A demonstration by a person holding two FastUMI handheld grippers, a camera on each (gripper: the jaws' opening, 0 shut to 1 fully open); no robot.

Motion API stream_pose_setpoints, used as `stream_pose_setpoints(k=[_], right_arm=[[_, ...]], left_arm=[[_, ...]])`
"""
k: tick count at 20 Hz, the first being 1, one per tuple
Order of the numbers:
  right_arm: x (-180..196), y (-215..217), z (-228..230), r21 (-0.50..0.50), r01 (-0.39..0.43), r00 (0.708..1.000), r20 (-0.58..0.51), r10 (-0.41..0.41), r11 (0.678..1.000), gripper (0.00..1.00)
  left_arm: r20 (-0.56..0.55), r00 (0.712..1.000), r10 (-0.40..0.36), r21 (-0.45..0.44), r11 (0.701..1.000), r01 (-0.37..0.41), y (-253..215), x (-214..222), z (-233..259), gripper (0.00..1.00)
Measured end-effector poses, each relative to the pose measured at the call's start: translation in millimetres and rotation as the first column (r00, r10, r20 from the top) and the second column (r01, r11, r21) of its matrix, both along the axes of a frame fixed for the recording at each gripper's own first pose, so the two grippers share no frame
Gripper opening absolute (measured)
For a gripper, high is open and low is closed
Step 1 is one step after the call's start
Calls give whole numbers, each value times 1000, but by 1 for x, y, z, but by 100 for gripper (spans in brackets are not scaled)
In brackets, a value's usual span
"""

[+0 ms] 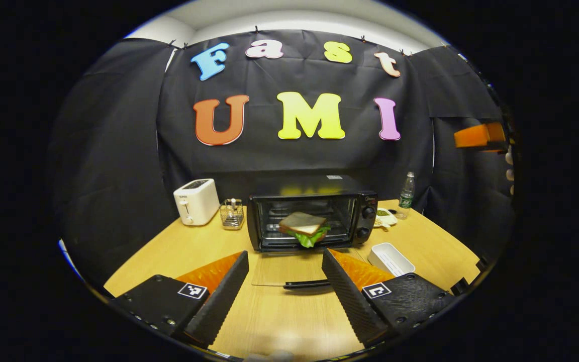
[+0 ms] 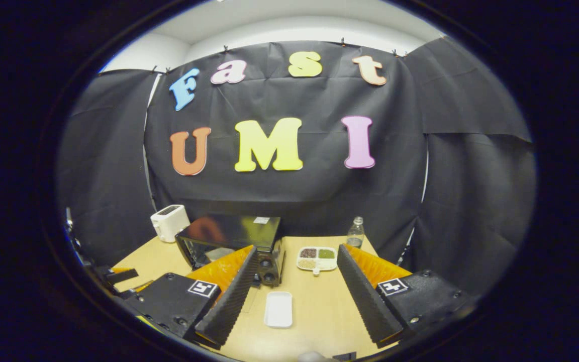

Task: Open the electric oven with the left hand, put the food in, and close the electric oven.

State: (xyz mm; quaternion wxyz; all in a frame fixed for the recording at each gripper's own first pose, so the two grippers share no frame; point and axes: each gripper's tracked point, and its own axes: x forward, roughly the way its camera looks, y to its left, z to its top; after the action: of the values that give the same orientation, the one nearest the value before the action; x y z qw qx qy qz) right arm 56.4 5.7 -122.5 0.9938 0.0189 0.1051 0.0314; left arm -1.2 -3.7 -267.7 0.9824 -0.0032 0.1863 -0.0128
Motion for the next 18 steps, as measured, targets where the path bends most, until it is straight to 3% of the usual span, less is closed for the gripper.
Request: stream_pose_setpoints(k=[9, 10, 11, 12, 13, 14, 18], right_arm=[[-47, -61, 25, -29, 57, 998, -19, -57, 998, 90], [-51, -64, 25, -38, 59, 998, -23, -60, 998, 100], [-54, -65, 24, -44, 61, 998, -32, -62, 997, 90], [-57, -65, 22, -52, 62, 997, -41, -64, 997, 90], [-59, -66, 22, -51, 63, 997, -48, -66, 997, 100], [-61, -66, 20, -47, 63, 996, -58, -66, 997, 91], [-60, -70, 19, -55, 66, 994, -89, -71, 996, 91]], left_arm=[[-122, 992, -7, -1, 1000, 7, -37, 15, -97, 96], [-128, 992, -6, -5, 1000, 6, -39, 18, -105, 96], [-135, 991, -8, -9, 1000, 6, -41, 22, -115, 96], [-143, 990, -6, -12, 1000, 4, -43, 23, -122, 96], [-148, 989, -5, -10, 1000, 3, -45, 25, -129, 96], [-156, 988, -5, -7, 1000, 4, -47, 27, -138, 96], [-175, 985, -2, 14, 1000, 4, -48, 32, -158, 97]])
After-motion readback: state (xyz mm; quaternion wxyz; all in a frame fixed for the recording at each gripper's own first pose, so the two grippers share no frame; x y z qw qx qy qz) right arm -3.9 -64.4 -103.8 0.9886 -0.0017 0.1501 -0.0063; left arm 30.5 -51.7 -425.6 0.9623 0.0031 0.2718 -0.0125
